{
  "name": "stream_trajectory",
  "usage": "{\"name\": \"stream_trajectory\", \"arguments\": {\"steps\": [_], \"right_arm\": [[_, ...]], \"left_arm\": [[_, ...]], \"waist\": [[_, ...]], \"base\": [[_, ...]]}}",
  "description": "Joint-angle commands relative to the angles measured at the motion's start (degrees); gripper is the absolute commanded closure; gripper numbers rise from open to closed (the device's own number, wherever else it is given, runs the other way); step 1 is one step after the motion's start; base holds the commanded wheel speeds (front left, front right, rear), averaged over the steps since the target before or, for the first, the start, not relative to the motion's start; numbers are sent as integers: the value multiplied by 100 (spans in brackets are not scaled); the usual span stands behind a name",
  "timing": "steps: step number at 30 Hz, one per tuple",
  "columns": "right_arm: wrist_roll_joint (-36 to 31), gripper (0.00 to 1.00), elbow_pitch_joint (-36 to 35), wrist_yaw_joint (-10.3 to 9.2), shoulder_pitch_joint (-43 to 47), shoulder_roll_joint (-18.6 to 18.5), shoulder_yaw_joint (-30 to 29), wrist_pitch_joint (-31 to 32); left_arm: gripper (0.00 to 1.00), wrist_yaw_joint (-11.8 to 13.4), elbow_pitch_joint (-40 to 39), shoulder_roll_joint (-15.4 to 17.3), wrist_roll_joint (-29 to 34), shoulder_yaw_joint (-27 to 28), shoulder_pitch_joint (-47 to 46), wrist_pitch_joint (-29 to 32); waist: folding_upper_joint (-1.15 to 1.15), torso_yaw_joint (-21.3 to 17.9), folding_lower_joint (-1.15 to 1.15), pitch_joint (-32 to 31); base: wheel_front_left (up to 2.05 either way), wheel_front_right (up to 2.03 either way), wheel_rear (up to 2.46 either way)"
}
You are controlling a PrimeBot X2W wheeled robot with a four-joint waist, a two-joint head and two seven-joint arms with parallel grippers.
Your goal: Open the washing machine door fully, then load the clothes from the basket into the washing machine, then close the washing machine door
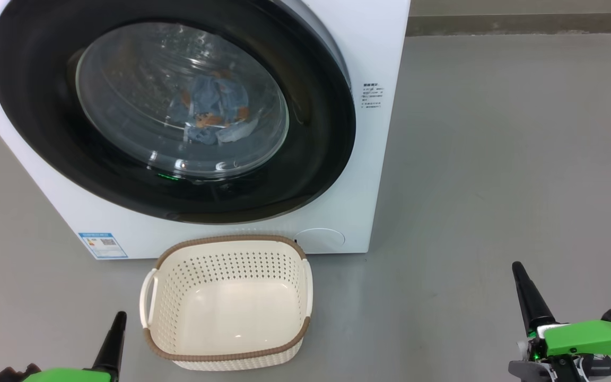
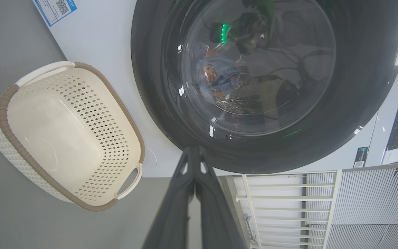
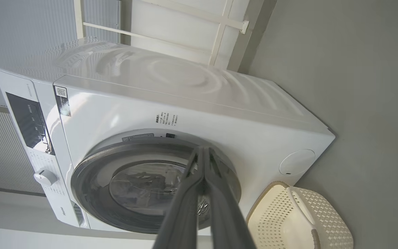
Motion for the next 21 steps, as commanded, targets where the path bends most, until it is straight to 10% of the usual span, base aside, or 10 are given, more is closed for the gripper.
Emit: {"name": "stream_trajectory", "arguments": {"steps": [1, 21], "right_arm": [[178, 100, -199, 8, 0, -3, 66, 60], [1129, 100, -410, 9, 57, 80, -106, 369]], "left_arm": [[100, -15, -174, 57, -169, 208, -275, 41], [100, -18, -235, -48, -1127, 432, -365, 353]], "waist": [[0, 4, 0, -5], [0, 54, 0, -61]], "base": [[0, 0, 0], [0, 0, 0]]}}
